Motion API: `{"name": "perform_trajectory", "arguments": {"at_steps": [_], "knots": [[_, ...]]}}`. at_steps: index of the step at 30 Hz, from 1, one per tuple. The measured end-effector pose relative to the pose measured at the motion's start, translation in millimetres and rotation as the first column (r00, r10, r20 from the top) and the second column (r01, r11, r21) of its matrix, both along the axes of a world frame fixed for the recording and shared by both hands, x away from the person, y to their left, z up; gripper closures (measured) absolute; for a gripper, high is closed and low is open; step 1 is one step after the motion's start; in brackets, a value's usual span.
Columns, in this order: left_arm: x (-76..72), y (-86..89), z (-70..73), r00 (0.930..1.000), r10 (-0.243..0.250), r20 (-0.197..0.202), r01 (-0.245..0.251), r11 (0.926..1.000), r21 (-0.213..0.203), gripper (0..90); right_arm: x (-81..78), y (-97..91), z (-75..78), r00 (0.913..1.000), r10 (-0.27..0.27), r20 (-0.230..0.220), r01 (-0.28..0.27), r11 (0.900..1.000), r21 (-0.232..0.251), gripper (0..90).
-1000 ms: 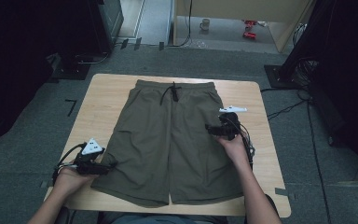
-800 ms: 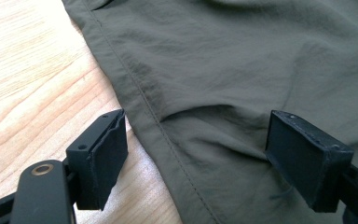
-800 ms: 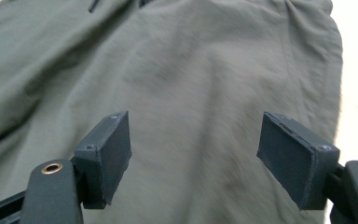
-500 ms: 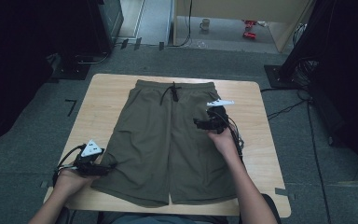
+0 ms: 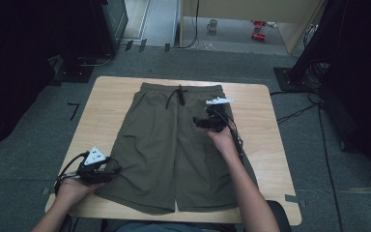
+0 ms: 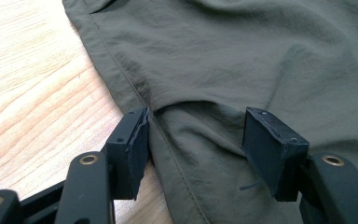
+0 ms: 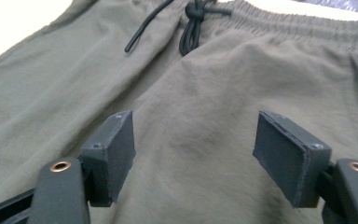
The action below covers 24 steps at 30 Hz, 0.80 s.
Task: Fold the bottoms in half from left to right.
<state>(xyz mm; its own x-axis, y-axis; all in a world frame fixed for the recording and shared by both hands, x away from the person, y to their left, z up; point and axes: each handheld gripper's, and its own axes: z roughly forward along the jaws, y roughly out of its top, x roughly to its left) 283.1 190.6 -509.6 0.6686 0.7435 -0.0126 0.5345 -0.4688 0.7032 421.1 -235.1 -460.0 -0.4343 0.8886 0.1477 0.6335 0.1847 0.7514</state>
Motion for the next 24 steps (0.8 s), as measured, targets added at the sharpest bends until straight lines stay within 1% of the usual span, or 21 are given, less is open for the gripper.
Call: {"name": "perform_trajectory", "arguments": {"at_steps": [5, 7, 9, 11, 13, 15, 18, 20, 22, 23, 24], "knots": [[0.1, 0.1, 0.0, 1.0000, -0.001, 0.000, 0.001, 1.0000, -0.001, 41.6, 6.4, 8.9, -0.8, 0.9999, 0.011, 0.002, -0.011, 0.9999, -0.002, 30.2], [0.0, 0.1, 0.1, 1.0000, -0.002, -0.001, 0.002, 1.0000, 0.000, 41.6, 7.6, 13.2, -1.1, 0.9998, 0.016, 0.010, -0.016, 0.9998, 0.011, 31.7], [0.0, 0.1, -0.1, 1.0000, -0.004, 0.000, 0.004, 1.0000, -0.002, 41.6, 9.2, 19.2, -2.3, 0.9999, 0.017, 0.002, -0.017, 0.9995, 0.028, 32.1], [0.0, 0.1, -0.1, 1.0000, -0.004, 0.000, 0.004, 1.0000, -0.002, 41.6, 9.9, 20.8, -2.1, 0.9998, 0.017, -0.007, -0.017, 0.9995, 0.028, 32.0], [0.0, 0.2, 0.0, 1.0000, -0.005, 0.000, 0.005, 1.0000, -0.001, 41.6, 13.7, 24.8, -2.3, 0.9992, 0.030, -0.027, -0.029, 0.9992, 0.028, 32.1], [0.0, 0.2, 0.0, 1.0000, -0.005, -0.001, 0.005, 1.0000, -0.002, 41.6, 16.4, 30.0, -1.3, 0.9990, 0.033, -0.031, -0.032, 0.9991, 0.027, 32.8], [0.1, 0.3, 0.0, 1.0000, -0.005, -0.001, 0.005, 1.0000, -0.002, 41.6, 20.2, 38.5, 0.3, 0.9990, 0.042, -0.015, -0.041, 0.9988, 0.026, 34.9], [0.1, 0.3, 0.0, 1.0000, -0.005, -0.001, 0.005, 1.0000, -0.002, 41.6, 23.9, 43.8, 0.7, 0.9981, 0.050, -0.034, -0.050, 0.9985, 0.024, 34.1], [0.2, 0.4, 0.0, 1.0000, -0.006, -0.002, 0.006, 1.0000, -0.003, 41.6, 25.3, 46.2, 0.7, 0.9979, 0.055, -0.034, -0.054, 0.9983, 0.021, 34.2], [0.2, 0.4, 0.1, 1.0000, -0.007, -0.003, 0.007, 1.0000, -0.002, 41.6, 27.9, 51.5, 1.1, 0.9976, 0.062, -0.031, -0.061, 0.9980, 0.013, 34.2], [0.3, 0.4, 0.3, 1.0000, -0.007, -0.004, 0.007, 1.0000, -0.001, 41.6, 27.9, 51.5, 1.1, 0.9976, 0.062, -0.031, -0.061, 0.9980, 0.013, 34.2]]}}
